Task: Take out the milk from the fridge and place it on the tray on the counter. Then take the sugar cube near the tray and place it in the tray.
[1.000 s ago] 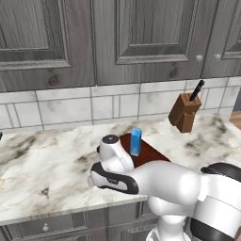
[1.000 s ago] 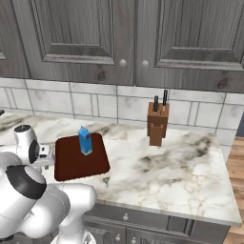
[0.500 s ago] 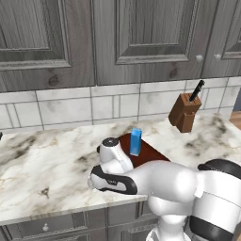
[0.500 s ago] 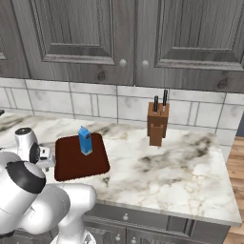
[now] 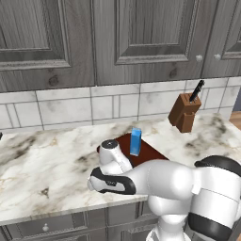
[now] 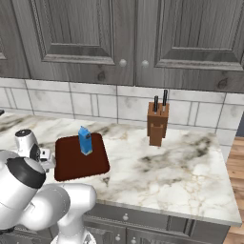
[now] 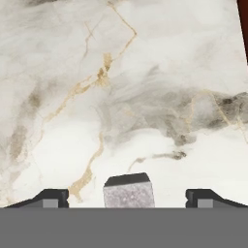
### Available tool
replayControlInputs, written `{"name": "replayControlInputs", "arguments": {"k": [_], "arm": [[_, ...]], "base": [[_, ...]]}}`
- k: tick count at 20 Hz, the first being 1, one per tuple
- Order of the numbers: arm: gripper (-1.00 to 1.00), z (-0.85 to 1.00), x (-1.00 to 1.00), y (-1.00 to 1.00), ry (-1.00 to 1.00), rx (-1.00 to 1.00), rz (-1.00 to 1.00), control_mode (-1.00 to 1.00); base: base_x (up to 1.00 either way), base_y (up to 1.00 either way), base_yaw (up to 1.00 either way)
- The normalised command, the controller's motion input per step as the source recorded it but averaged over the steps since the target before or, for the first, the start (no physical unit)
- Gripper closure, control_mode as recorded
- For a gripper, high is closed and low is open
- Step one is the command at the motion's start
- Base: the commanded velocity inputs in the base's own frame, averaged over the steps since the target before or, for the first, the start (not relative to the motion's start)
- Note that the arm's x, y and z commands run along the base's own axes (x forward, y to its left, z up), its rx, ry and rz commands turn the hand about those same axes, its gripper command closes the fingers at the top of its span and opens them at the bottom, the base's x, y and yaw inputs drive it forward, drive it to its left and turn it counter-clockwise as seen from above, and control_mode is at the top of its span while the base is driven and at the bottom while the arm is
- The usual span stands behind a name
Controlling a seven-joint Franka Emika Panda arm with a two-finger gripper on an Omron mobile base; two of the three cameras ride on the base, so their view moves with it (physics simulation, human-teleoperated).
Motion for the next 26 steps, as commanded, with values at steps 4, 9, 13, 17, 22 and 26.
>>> {"name": "replayControlInputs", "arguments": {"k": [4,9,13,17,22,26], "arm": [[1.00,-0.10,0.00,0.00,0.00,0.00,0.00,-1.00],[1.00,-0.12,0.00,0.17,0.00,0.00,0.00,-1.00],[1.00,-0.09,0.00,0.27,-0.01,0.00,0.00,-1.00],[1.00,-0.01,0.00,0.19,-0.04,0.00,0.00,-1.00],[1.00,0.19,-0.10,0.00,-0.02,0.00,0.00,-1.00],[1.00,0.84,-0.35,-0.06,-0.08,0.00,-0.06,-1.00]], "base": [[0.00,0.00,0.00],[0.00,0.00,0.00],[0.00,0.00,0.00],[0.00,0.00,0.00],[0.00,0.00,0.00],[0.00,0.00,0.00]]}}
